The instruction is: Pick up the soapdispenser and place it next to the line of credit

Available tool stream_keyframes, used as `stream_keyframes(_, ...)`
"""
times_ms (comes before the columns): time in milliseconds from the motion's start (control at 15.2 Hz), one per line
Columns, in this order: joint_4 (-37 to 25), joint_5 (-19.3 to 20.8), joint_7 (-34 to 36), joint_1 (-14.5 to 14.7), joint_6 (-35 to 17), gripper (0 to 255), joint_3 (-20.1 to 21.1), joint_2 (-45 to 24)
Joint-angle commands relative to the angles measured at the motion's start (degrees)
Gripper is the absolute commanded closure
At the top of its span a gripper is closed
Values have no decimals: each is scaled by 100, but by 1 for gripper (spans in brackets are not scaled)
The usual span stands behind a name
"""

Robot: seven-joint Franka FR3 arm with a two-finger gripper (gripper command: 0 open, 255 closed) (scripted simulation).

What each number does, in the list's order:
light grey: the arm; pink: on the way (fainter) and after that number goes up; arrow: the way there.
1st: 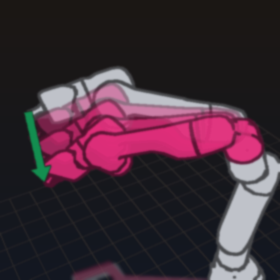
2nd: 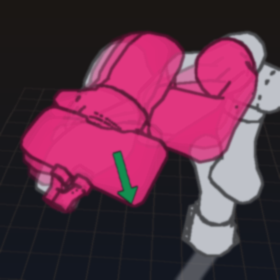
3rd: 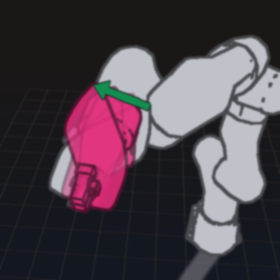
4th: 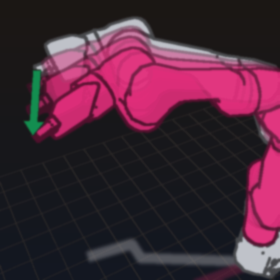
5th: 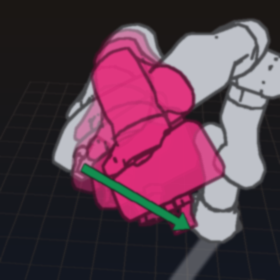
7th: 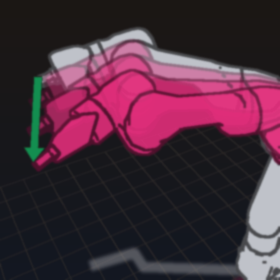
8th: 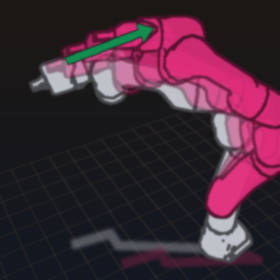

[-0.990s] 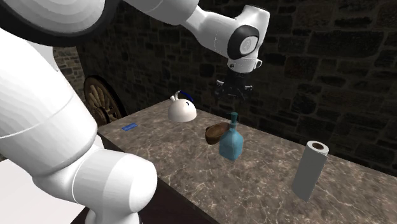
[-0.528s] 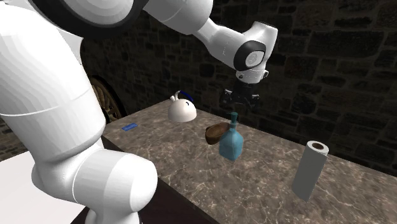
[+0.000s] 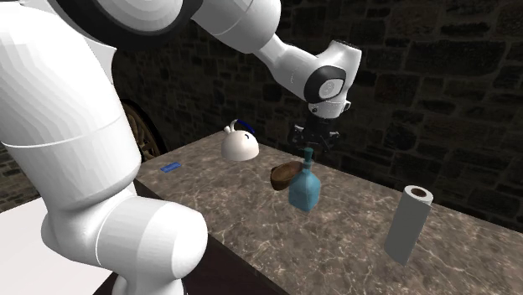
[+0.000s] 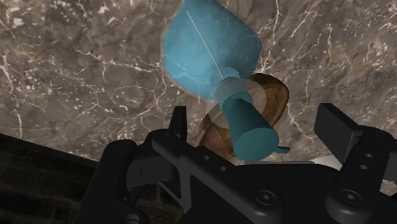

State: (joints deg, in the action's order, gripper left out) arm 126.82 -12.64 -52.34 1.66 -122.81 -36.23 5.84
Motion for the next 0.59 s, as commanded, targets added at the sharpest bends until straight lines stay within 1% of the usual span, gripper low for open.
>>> stream_keyframes(0, 3, -2, 0, 1, -5, 0, 1, -1)
stream_keyframes(132, 2, -1, 0, 1, -4, 0, 1, -1)
stream_keyframes(198, 2, -1, 0, 1, -4, 255, 1, -1)
stream_keyframes(528, 5, 2, 1, 0, -4, 255, 1, 3)
